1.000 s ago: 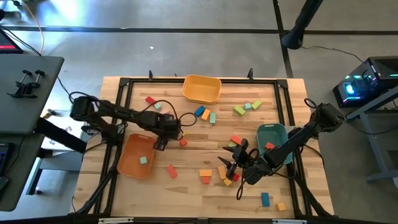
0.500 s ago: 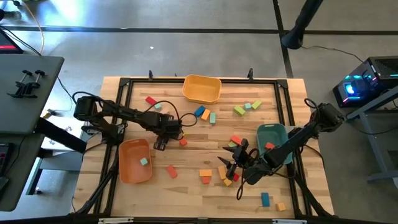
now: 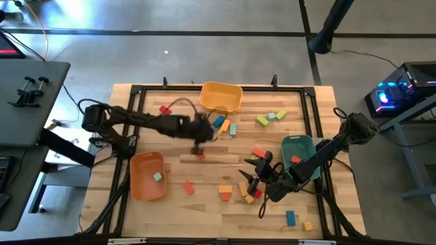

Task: Sort blocks by size
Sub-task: Put the thin red rectangular block into the yellow bin

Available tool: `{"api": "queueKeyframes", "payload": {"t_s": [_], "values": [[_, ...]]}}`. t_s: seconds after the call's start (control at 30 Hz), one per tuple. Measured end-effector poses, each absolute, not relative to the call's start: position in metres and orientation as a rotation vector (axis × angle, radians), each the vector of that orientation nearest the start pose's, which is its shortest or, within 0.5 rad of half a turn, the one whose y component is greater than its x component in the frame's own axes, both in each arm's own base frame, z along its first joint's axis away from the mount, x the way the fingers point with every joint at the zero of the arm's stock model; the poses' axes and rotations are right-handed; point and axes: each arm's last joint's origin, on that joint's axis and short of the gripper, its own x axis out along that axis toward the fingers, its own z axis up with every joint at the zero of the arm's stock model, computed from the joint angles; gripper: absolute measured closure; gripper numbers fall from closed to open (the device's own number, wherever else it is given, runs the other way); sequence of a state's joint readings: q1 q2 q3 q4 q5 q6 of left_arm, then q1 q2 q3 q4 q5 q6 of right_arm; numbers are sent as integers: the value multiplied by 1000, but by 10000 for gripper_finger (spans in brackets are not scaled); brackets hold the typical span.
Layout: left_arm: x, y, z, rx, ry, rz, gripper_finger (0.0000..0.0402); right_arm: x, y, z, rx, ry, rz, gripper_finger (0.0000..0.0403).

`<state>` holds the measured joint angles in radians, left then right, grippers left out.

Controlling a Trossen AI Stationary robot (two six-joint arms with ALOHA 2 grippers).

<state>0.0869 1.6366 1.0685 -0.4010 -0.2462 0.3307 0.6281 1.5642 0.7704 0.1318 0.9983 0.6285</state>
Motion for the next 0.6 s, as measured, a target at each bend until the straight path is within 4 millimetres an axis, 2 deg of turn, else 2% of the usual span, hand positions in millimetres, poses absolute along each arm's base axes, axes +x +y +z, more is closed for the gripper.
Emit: {"api": "queueKeyframes", "payload": {"t_s": [0.13,0.23,0.4,0.6], "values": [[353,75,229,409,835,246,372,256,156,184,130,321,-474,178],[368,111,228,402,774,258,371,256,156,184,135,317,-473,178],[386,159,196,349,827,294,360,256,156,184,140,316,-471,178],[397,184,172,353,901,396,357,257,156,184,143,315,-470,178]]}}
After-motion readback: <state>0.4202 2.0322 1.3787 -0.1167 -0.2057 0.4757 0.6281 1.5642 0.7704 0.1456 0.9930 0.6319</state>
